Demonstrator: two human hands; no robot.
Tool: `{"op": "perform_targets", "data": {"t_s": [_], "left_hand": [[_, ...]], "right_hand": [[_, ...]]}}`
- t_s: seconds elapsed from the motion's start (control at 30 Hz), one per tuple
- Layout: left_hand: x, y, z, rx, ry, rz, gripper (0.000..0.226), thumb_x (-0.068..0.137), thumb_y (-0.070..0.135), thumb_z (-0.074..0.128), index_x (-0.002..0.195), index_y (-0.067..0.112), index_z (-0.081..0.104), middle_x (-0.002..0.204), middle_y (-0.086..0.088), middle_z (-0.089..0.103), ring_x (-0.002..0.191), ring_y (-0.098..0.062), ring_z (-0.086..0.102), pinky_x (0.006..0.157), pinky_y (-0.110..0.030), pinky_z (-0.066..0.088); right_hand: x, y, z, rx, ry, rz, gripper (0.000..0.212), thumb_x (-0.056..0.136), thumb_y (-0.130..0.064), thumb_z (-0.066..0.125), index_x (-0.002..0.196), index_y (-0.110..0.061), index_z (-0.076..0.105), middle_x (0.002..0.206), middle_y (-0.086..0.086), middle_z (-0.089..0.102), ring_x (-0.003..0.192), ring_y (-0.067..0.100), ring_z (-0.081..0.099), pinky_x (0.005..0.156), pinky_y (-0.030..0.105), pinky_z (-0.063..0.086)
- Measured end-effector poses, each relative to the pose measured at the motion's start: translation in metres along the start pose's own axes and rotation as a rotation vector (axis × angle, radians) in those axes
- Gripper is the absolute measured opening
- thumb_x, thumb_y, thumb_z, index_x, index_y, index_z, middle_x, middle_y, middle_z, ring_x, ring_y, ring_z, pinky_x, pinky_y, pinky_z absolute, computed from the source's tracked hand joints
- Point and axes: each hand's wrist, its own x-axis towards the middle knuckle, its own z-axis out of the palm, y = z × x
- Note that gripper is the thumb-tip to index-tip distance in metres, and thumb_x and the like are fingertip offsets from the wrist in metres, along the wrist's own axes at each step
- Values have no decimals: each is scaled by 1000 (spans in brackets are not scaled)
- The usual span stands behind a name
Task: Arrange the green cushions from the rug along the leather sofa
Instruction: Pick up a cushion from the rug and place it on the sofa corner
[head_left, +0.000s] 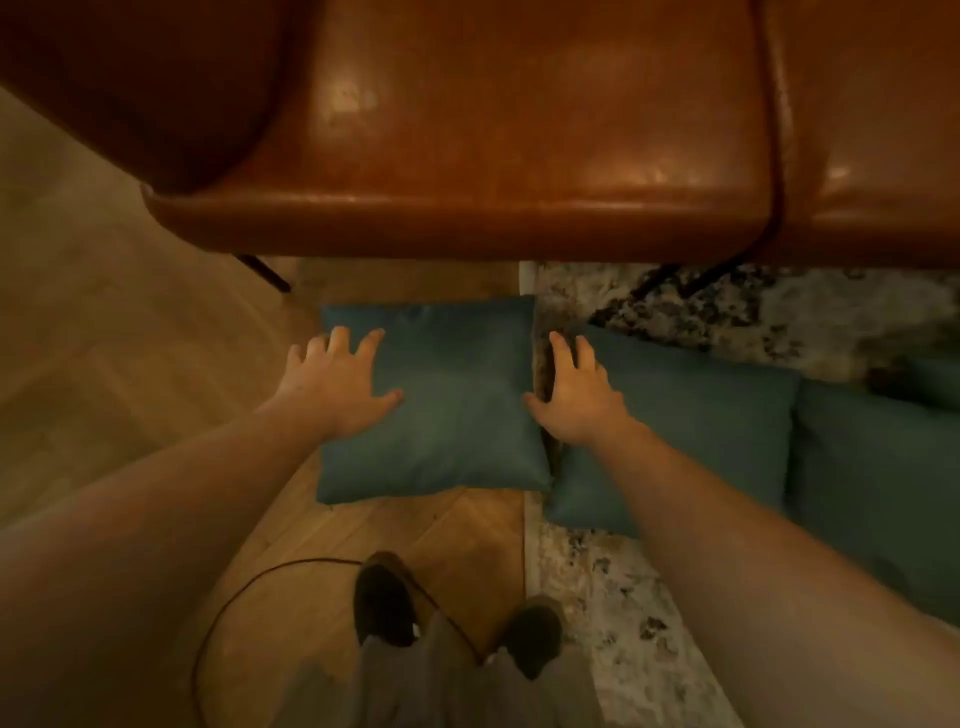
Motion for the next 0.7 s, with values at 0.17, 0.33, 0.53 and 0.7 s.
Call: {"op": "perform_targets", "data": {"t_s": [0.17,0.33,0.53,0.7], "left_hand": [[26,-19,78,-58,-90,-72,96,95,76,46,168,33,1,168,-17,18,149,-44,31,119,-56,31],[60,-35,139,-153,-189,-134,100,95,74,50,168,31,-5,169,-21,16,150,-46,30,119,-56,34],[91,-41,195,-327,-277,-270,112,95,71,55,167,16,-12,161,-28,36,141,-46,47,113,-53,44],[106,-39,221,-548,-273,-376,124,93,63,67,163,16,-24,163,-27,38,142,-45,48,116,-49,41]], "right_hand": [[47,12,65,58,-41,11,98,100,-54,62,167,-30,-5,175,9,-11,158,41,12,121,64,29],[92,22,125,112,-61,45,101,99,-52,64,168,-26,-5,174,14,-11,158,43,11,124,55,28],[133,35,173,240,-79,136,108,98,-49,68,167,-16,-8,174,19,-1,156,42,21,125,52,29],[146,50,188,319,-121,182,118,92,-61,69,165,-25,-16,169,22,19,148,45,36,121,53,36]]}}
